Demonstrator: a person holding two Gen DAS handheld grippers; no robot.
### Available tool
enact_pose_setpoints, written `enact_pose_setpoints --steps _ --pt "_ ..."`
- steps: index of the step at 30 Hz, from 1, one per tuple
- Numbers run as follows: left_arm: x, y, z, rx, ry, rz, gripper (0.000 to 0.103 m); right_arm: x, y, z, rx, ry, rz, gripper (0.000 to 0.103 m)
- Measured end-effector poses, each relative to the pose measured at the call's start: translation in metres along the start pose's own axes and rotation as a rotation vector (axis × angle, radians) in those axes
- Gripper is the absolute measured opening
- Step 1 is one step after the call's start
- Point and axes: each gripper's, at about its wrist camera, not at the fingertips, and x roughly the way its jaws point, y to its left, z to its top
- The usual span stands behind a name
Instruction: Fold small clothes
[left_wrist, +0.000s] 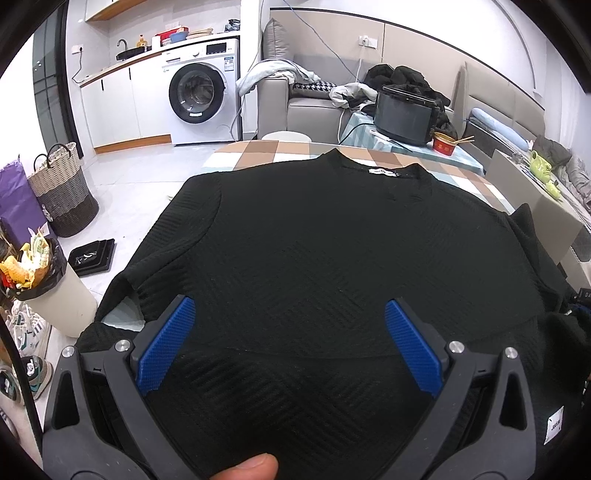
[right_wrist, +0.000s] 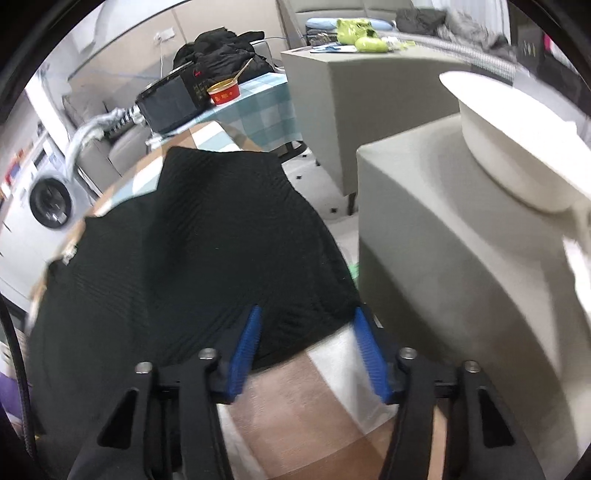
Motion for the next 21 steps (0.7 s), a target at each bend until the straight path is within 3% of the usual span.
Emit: enact_pose_setpoints --steps 1,3,8,11,15,17,20,21 --pt "0.000 0.000 0.000 -0.001 -0.001 0.000 0.102 0.001 0.000 0.001 -0.003 -0.003 0.001 0.017" --pt "0.000 -0.001 0.000 -0.005 -0.001 -0.002 0.102 0.000 -0.003 0.002 0.008 -0.015 0.018 0.012" --pt "-0.006 0.002 -0.004 -0.017 -0.014 -0.002 0.102 -0.025 0.004 0.013 0.005 -0.118 0.089 0.010" --pt "-0.013 0.006 -0.007 -0.027 -0.016 -0.004 0.102 -0.051 0.021 0.025 -0.038 -0.213 0.189 0.010" --pt "-0.023 0.011 -0.008 -0.038 -0.030 0.011 0.102 -0.082 0.074 0.037 -0.206 -0.282 0.440 0.010" --pt "-0.029 0.018 -0.009 -0.046 -0.036 0.021 0.102 -0.089 0.110 0.034 -0.316 -0.238 0.565 0.010" --pt "-0.037 0.027 -0.010 -0.068 -0.045 0.047 0.102 -0.084 0.150 0.017 -0.448 -0.147 0.635 0.011" --pt "-0.038 0.029 -0.011 -0.077 -0.045 0.049 0.102 -0.080 0.161 0.011 -0.482 -0.107 0.646 0.020"
